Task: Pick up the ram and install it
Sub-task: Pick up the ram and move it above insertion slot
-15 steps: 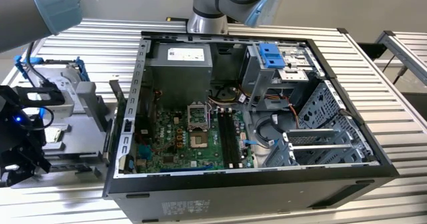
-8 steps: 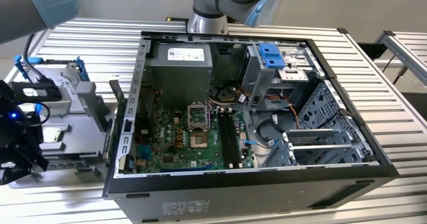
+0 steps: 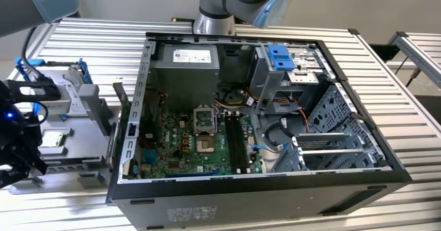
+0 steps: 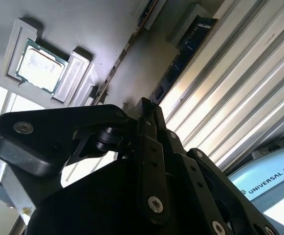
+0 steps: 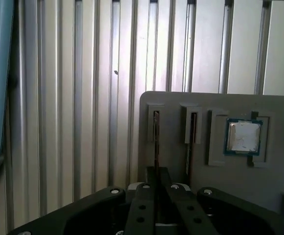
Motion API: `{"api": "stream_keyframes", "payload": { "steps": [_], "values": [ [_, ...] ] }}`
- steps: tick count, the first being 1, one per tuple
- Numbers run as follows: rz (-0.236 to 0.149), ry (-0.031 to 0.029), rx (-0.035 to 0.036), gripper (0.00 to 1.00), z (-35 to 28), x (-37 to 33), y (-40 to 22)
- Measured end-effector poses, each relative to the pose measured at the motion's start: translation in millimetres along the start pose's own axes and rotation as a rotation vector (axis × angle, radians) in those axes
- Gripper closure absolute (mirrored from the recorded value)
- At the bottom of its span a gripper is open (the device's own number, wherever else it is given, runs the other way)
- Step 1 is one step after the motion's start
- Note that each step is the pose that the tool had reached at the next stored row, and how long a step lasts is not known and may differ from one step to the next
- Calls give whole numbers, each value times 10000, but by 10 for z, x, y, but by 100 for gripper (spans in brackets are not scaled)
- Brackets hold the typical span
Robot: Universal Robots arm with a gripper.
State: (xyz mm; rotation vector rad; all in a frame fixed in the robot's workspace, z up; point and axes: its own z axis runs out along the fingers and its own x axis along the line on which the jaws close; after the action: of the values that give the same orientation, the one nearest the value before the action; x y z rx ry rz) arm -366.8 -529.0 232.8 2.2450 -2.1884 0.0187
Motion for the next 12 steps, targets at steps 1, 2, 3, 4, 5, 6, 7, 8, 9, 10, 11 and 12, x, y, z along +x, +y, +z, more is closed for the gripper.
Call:
{"api": "stream_keyframes", "payload": {
  "steps": [1, 2, 3, 4, 5, 6, 7, 8, 9, 10, 11, 12],
  "values": [
    [0, 0, 4, 100, -10, 0, 1],
    [0, 1, 13, 100, -21, 0, 2],
    [0, 1, 25, 100, -27, 0, 2],
    [1, 9, 28, 100, -27, -2, 1],
    [2, 15, 28, 100, -30, -3, 2],
    [1, 21, 26, 100, -39, -2, 2],
    [1, 21, 49, 100, -46, -2, 2],
    [2, 22, 82, 100, -50, -2, 2],
    [2, 28, 110, 100, -54, -2, 2],
    [3, 37, 137, 100, -60, -2, 2],
    [3, 45, 166, 100, -67, -2, 2],
    [3, 47, 178, 100, -78, -1, 1]
  ]
}}
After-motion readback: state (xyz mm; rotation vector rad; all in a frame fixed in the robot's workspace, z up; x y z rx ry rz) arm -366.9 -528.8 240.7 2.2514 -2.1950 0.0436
